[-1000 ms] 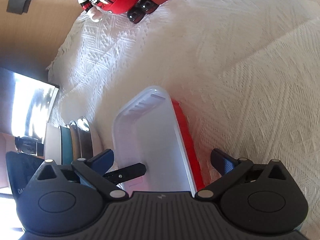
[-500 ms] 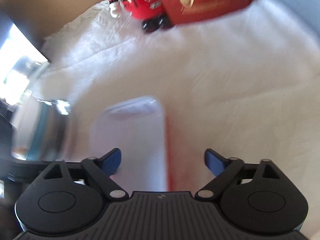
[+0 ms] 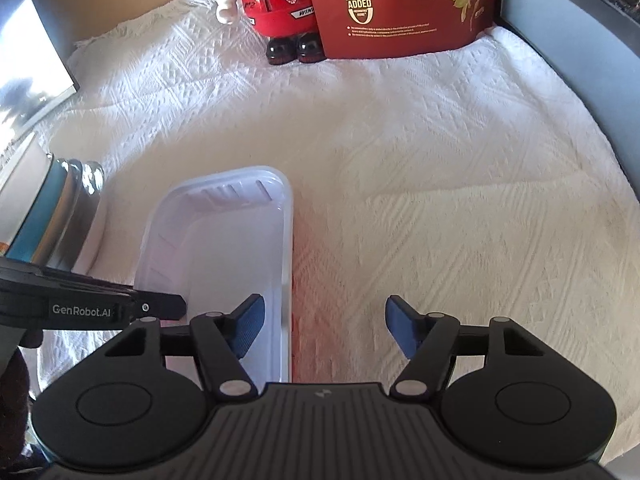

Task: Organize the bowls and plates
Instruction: 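Lift the red-and-white tray with both grippers, then carry the tray with both grippers and lower it onto the white bowl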

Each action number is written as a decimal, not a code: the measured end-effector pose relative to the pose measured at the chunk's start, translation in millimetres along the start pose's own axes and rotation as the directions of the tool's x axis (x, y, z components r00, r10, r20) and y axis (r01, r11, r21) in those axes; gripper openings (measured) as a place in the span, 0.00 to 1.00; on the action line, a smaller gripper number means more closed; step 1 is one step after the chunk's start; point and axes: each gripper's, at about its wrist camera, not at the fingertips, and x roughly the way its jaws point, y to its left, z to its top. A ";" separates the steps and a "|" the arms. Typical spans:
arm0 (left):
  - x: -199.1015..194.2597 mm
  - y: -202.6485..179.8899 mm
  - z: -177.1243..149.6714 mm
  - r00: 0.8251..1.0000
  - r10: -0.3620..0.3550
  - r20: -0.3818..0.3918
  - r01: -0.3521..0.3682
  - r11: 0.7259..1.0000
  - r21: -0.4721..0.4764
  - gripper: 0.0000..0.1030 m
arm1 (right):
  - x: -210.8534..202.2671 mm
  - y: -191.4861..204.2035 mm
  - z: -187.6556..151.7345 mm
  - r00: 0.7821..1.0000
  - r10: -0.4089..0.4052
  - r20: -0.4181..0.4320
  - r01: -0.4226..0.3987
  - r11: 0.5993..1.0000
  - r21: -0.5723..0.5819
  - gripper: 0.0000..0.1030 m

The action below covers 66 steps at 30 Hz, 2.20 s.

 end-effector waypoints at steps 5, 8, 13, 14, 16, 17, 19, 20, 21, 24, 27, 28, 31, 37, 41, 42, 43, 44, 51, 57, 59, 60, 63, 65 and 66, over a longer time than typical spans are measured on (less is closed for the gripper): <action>1.5 12.7 -0.4 0.998 -0.063 0.004 0.063 0.996 -0.069 0.17 | -4.1 5.2 -1.9 0.997 -0.072 0.030 0.074 0.994 -0.075 0.72; 1.4 14.4 -0.7 0.998 -0.070 0.008 0.071 0.994 -0.088 0.17 | -5.8 6.6 -1.1 0.997 -0.063 0.046 0.067 0.994 -0.090 0.74; -0.2 15.7 -0.8 0.996 -0.093 0.011 0.094 0.990 -0.106 0.17 | -3.6 6.1 3.1 0.998 0.060 0.032 -0.058 0.997 -0.043 0.63; -0.6 16.2 -0.9 0.995 -0.101 0.008 0.102 0.989 -0.109 0.18 | -1.5 7.4 3.3 0.997 0.077 0.019 -0.077 0.996 -0.042 0.49; -2.1 17.4 -0.8 0.993 -0.115 0.007 0.115 0.987 -0.114 0.18 | 2.9 9.2 3.1 0.996 0.094 -0.005 -0.094 0.995 -0.036 0.41; -4.6 20.3 -2.2 0.993 -0.122 0.009 0.122 0.985 -0.120 0.18 | 5.0 9.6 3.0 0.995 0.100 -0.012 -0.101 0.994 -0.033 0.37; -7.6 22.6 -3.4 0.991 -0.133 0.012 0.133 0.983 -0.128 0.18 | 6.0 11.8 1.7 0.993 0.114 -0.023 -0.115 0.993 -0.030 0.33; -9.1 22.8 -3.9 0.991 -0.136 0.010 0.137 0.982 -0.127 0.19 | 5.6 12.6 1.4 0.991 0.130 -0.029 -0.131 0.991 -0.030 0.33; -10.8 22.2 -4.5 0.991 -0.131 0.005 0.131 0.983 -0.125 0.19 | 4.7 13.4 0.7 0.989 0.144 -0.034 -0.145 0.989 -0.030 0.32; -17.5 21.0 -9.2 0.992 -0.123 -0.011 0.121 0.986 -0.115 0.19 | 0.0 17.1 -1.8 0.986 0.159 -0.048 -0.161 0.986 -0.043 0.32; -20.3 21.3 -11.9 0.993 -0.117 -0.007 0.115 0.986 -0.117 0.19 | -3.0 17.4 -4.2 0.982 0.178 -0.064 -0.181 0.982 -0.057 0.32; -19.6 21.0 -11.1 0.994 -0.106 -0.006 0.105 0.987 -0.118 0.19 | -2.6 17.0 -4.5 0.982 0.177 -0.064 -0.181 0.982 -0.060 0.32; -13.9 18.6 -7.9 0.997 -0.072 -0.014 0.069 0.990 -0.123 0.19 | 1.3 14.4 -0.7 0.989 0.141 -0.051 -0.143 0.988 -0.051 0.32; -9.5 15.6 -8.7 0.998 -0.060 -0.029 0.057 0.992 -0.113 0.19 | 6.7 9.8 3.0 0.988 0.146 -0.050 -0.147 0.989 -0.015 0.32; -5.0 15.0 -9.6 0.997 -0.065 -0.041 0.060 0.991 -0.120 0.18 | 10.9 9.8 -0.8 0.985 0.158 -0.071 -0.159 0.987 -0.004 0.32; -4.1 15.3 -10.3 0.997 -0.068 -0.043 0.062 0.991 -0.121 0.18 | 12.1 10.4 -2.1 0.984 0.162 -0.077 -0.163 0.987 -0.001 0.32; -3.9 15.1 -10.4 0.997 -0.071 -0.040 0.066 0.991 -0.120 0.18 | 13.0 11.5 -3.3 0.982 0.168 -0.082 -0.168 0.986 0.000 0.32; -3.7 15.2 -10.8 0.997 -0.074 -0.038 0.069 0.991 -0.118 0.18 | 13.2 13.2 -4.6 0.982 0.172 -0.083 -0.173 0.985 -0.004 0.32; -6.3 15.4 -6.9 0.997 -0.067 -0.030 0.063 0.992 -0.106 0.19 | 13.8 23.6 3.0 0.983 0.164 -0.084 -0.165 0.986 -0.006 0.30; -25.8 13.4 3.7 0.998 -0.059 0.003 0.059 0.992 -0.110 0.19 | 1.0 28.2 15.0 0.986 0.164 -0.024 -0.163 0.987 0.008 0.30; -39.1 12.4 12.6 0.998 -0.064 0.027 0.066 0.991 -0.115 0.19 | -6.3 27.9 24.4 0.985 0.171 0.000 -0.171 0.985 0.016 0.30; -48.1 11.8 18.4 0.997 -0.067 0.044 0.071 0.991 -0.116 0.19 | -12.0 28.9 32.3 0.985 0.174 0.020 -0.174 0.985 0.016 0.30; -80.4 10.2 36.5 0.991 -0.071 0.113 0.083 0.991 -0.105 0.19 | -33.6 34.5 57.7 0.979 0.185 0.088 -0.185 0.983 -0.003 0.30; -105.2 12.9 47.7 0.984 -0.072 0.164 0.089 0.991 -0.099 0.19 | -50.4 42.5 77.6 0.971 0.196 0.137 -0.194 0.981 -0.029 0.30; -116.9 16.6 52.5 0.980 -0.073 0.184 0.092 0.991 -0.100 0.19 | -57.2 48.1 86.9 0.967 0.202 0.156 -0.198 0.979 -0.042 0.30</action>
